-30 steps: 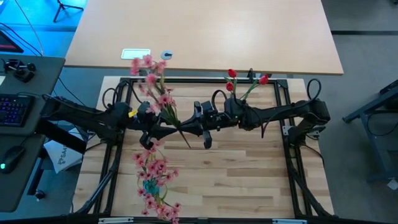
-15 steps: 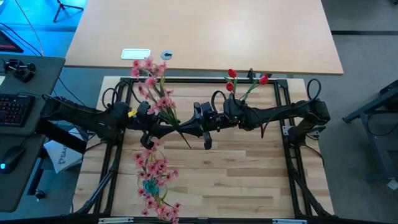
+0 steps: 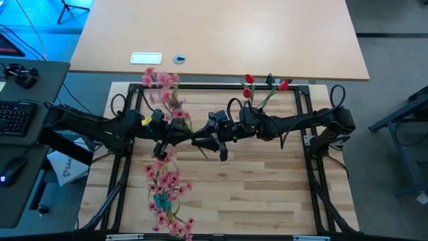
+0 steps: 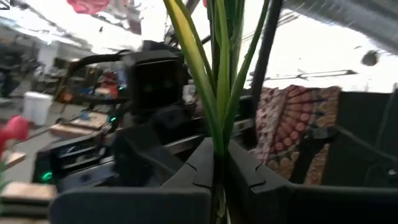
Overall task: Sort flowers into vase by color
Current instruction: Put the pink flower into the blue vase
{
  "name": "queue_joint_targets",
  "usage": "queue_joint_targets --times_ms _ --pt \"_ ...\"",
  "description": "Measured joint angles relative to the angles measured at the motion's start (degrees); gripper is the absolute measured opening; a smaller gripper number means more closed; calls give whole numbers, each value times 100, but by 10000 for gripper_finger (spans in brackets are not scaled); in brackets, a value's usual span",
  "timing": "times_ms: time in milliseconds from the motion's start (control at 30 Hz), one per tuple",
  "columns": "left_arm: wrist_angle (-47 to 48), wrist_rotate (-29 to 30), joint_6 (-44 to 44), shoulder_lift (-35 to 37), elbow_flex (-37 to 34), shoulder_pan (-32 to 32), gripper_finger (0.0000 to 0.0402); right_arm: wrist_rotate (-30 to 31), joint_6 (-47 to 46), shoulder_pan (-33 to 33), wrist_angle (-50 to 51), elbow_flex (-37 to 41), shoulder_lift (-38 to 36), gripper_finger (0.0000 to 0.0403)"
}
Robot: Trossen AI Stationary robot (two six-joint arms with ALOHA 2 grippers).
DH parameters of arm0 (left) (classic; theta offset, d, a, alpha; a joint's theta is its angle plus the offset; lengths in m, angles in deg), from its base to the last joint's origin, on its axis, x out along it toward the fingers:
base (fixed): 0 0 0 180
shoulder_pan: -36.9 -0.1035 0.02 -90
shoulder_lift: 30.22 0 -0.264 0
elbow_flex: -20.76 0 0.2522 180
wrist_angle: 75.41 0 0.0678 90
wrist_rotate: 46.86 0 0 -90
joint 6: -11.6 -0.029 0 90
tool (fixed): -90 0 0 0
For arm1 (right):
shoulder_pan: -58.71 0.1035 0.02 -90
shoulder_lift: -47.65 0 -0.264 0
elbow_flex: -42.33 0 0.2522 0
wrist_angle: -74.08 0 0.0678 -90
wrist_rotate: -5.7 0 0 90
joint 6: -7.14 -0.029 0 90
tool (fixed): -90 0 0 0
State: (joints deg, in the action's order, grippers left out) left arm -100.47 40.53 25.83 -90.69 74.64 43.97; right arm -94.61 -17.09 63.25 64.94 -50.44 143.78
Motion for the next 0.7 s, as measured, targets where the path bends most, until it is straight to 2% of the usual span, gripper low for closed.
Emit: queue_joint_targets --times_ms 167,300,400,600,700 --pt "1056 -17 -121 690 0 -355 1 34 230 -23 119 0 -244 256" --pt "2123 121 -285 1621 0 -558 1 17 354 -105 616 -2 -666 319" --pt "3071 169 -220 2353 0 -576 1 25 272 -165 1150 -2 -970 341" --pt "5016 -100 493 3468 0 -256 0 28 -125 -97 2089 -7 -1298 348" --pt "5859 235 595 3949 0 -42 0 210 -430 23 2360 -4 -1297 348"
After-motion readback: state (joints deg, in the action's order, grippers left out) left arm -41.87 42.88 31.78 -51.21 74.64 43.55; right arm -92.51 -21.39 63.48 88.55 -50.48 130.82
